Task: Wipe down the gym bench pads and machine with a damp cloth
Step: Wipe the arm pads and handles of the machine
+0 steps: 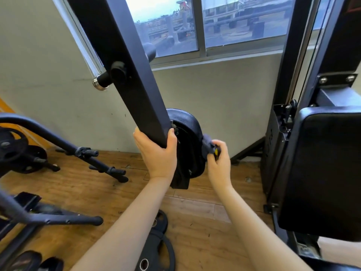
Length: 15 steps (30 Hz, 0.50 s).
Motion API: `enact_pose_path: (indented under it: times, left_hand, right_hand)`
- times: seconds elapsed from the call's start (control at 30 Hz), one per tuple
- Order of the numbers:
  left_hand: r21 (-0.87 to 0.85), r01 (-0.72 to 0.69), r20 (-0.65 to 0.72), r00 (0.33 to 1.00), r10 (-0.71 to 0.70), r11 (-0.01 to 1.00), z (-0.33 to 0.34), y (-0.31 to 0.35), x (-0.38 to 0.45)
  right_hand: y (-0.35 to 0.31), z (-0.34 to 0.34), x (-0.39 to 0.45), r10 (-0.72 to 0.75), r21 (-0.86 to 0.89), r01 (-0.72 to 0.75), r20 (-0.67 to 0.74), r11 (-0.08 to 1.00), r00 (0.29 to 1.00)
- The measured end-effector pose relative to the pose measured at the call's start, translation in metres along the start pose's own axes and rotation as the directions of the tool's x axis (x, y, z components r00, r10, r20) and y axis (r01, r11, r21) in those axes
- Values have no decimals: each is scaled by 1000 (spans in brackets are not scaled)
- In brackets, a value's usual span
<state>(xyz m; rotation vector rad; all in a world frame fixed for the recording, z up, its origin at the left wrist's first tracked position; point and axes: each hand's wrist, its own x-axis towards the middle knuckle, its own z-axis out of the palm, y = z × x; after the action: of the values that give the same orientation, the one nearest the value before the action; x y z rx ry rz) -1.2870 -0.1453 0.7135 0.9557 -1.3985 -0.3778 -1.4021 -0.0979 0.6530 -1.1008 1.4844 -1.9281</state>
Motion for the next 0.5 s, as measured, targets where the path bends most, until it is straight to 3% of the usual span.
enact_pose_path:
  times: [0.1, 0.17, 0.27, 0.37, 0.43, 0.5]
  left_hand:
    - [7, -6, 2, 1000, 6, 1000, -7, -3, 3]
    - [19, -14, 7, 1000, 14, 1000, -12, -6, 5]
    - [20, -23, 8, 1000, 23, 1000, -17, -6, 6]
    - [25, -15, 5, 1000, 15, 1000, -14, -2, 5]
    - [25, -21, 1, 1000, 21, 999, -13, -1, 4]
    - [25, -20, 0, 1000, 20, 999, -14, -3, 5]
  right_hand:
    - [21, -2, -14, 212, -82, -208, 47, 975, 976]
    - [23, -2, -10, 271, -103, -265, 47, 959, 961]
    - [-4, 3, 3, 139, 82, -135, -41, 987, 989]
    - [-12, 13, -3, -36, 11, 36, 25, 999, 999]
    - [4, 13, -16, 45, -42, -45, -13, 998, 999]
    - [22, 9, -29, 240, -59, -241, -30, 969, 970]
